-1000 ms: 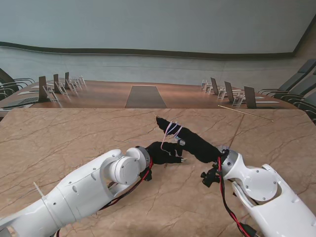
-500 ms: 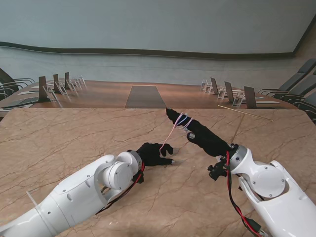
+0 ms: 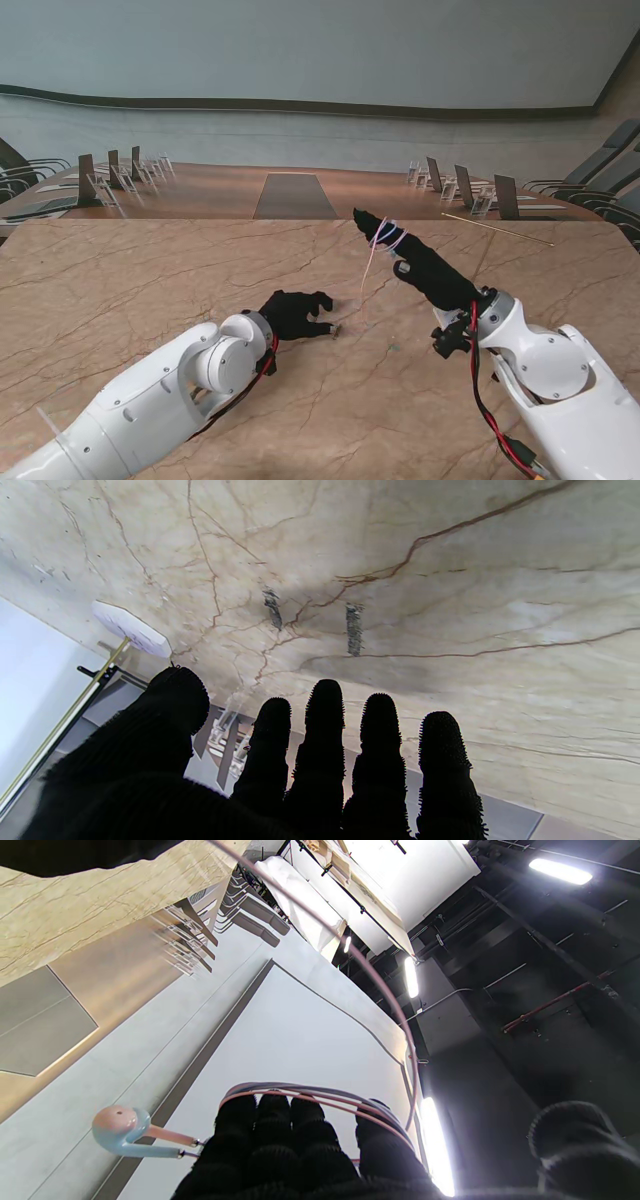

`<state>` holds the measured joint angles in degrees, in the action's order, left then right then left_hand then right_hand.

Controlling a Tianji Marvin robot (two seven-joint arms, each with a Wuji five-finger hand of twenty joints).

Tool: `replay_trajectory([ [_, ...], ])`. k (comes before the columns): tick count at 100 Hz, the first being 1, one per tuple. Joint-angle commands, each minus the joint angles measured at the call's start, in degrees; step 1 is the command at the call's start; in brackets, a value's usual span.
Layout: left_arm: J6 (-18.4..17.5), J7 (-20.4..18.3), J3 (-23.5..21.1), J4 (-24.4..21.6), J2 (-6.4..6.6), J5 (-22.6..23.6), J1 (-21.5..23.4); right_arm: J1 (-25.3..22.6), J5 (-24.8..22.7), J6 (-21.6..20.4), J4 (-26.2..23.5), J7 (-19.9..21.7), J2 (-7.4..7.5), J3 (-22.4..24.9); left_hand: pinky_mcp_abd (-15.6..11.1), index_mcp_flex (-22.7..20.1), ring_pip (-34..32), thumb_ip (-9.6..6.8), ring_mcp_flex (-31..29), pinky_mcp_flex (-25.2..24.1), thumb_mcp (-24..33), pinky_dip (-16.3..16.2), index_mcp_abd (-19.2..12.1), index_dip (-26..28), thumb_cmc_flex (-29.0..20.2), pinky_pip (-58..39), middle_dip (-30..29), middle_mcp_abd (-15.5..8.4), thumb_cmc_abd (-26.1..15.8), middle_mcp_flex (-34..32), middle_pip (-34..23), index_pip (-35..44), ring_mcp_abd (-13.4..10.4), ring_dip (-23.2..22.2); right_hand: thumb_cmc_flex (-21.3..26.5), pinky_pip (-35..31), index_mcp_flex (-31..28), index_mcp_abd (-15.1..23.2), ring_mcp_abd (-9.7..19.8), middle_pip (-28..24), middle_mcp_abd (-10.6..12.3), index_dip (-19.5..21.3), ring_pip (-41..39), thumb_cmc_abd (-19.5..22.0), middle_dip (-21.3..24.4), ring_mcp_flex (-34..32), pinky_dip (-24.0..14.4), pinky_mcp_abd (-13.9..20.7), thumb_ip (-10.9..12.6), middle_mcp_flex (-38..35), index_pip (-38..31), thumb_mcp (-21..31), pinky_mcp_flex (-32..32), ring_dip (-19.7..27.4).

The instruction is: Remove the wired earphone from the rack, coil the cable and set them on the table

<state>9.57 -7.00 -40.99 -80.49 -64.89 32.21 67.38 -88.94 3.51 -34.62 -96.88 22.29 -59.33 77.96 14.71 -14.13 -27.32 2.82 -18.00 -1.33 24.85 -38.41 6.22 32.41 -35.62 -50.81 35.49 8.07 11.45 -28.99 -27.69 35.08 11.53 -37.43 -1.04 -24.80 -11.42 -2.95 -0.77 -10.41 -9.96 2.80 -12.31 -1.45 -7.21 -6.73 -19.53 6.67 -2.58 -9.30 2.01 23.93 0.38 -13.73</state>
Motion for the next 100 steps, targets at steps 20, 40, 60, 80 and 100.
replay_trajectory([
  [20, 0.15, -0.8, -5.48, -6.35, 1.99, 5.37, 5.33, -2.09, -2.07, 1.09, 0.82, -1.33, -0.53, 0.45, -1.72, 1.29, 0.87, 1.05, 0.88, -1.14, -3.45, -0.62, -0.84, -1.19, -1.64, 1.36, -0.55, -0.38, -1.32, 1.27, 0.65, -0.76, -1.16, -0.1, 0.61, -2.89, 2.02, 5.46, -1.71, 0.63, -1.0, 2.15, 0.89, -0.39, -0.18, 0.39, 1.1, -2.43, -1.31, 0.07, -0.85, 0.21, -0.12, 0.55],
  [40, -1.9, -0.71, -9.17, -10.09, 2.55, 7.79, 8.55, -3.64, -3.63, 2.8, 1.99, -3.03, -1.04, 0.17, -1.65, 0.93, 0.71, 0.77, 0.49, -0.96, -4.51, -0.64, -0.93, -1.27, -2.15, 1.62, -0.55, -0.12, -2.39, 0.72, 0.63, -0.71, -0.84, -0.15, 0.71, -2.91, 2.15, 5.52, -1.68, 0.62, -0.91, 3.64, 0.9, -0.4, -0.19, 0.39, 1.41, -2.34, -1.3, 0.04, -0.9, 0.18, -0.46, 0.55],
  [60, -3.39, 0.04, -11.8, -12.66, 2.67, 8.76, 10.89, -4.7, -4.78, 4.58, 3.17, -3.93, -1.35, -0.2, -1.66, 0.89, 0.55, 0.5, 0.29, -0.85, -10.07, -0.91, -1.19, -1.43, -5.35, 1.77, -0.55, 0.07, -4.95, 0.29, 0.87, -1.09, -0.62, -0.2, 0.79, -2.67, 2.34, 5.59, -1.35, 0.44, -0.83, 5.98, 2.34, -0.36, -0.27, 0.74, 1.73, -2.29, -1.29, -0.05, -0.85, 0.06, -0.45, 1.08],
  [80, -4.44, 1.11, -13.42, -14.31, 2.56, 9.04, 12.18, -4.97, -5.29, 6.15, 4.15, -4.18, -1.54, -0.69, -1.41, 0.94, 0.28, 0.61, -0.18, -0.6, -11.79, -0.98, -1.34, -1.51, -6.98, 1.73, -0.53, 0.28, -7.26, -0.29, 0.8, -1.23, -0.43, -0.29, 0.78, -2.25, 2.54, 5.6, -1.3, 2.51, -0.43, 9.25, 2.73, -0.37, 0.72, 0.69, 1.69, -2.27, -1.29, 0.4, -0.38, 0.04, -0.36, 0.39],
  [100, -6.3, 1.84, -12.85, -14.58, 2.2, 7.25, 11.29, -4.57, -5.24, 7.63, 5.21, -4.69, -1.83, -1.89, -0.98, 0.8, -0.77, 0.63, -1.52, 0.17, -13.39, -1.27, -1.63, -1.54, -8.0, 1.07, -0.35, 0.44, -7.55, -2.06, 0.11, -1.05, 0.11, -0.7, 0.68, -2.03, 2.58, 5.81, -1.46, 0.31, -0.8, 10.11, 2.53, -0.41, -0.44, 0.61, 1.49, -2.56, -1.29, -0.07, -0.15, 0.1, -0.22, 0.19],
])
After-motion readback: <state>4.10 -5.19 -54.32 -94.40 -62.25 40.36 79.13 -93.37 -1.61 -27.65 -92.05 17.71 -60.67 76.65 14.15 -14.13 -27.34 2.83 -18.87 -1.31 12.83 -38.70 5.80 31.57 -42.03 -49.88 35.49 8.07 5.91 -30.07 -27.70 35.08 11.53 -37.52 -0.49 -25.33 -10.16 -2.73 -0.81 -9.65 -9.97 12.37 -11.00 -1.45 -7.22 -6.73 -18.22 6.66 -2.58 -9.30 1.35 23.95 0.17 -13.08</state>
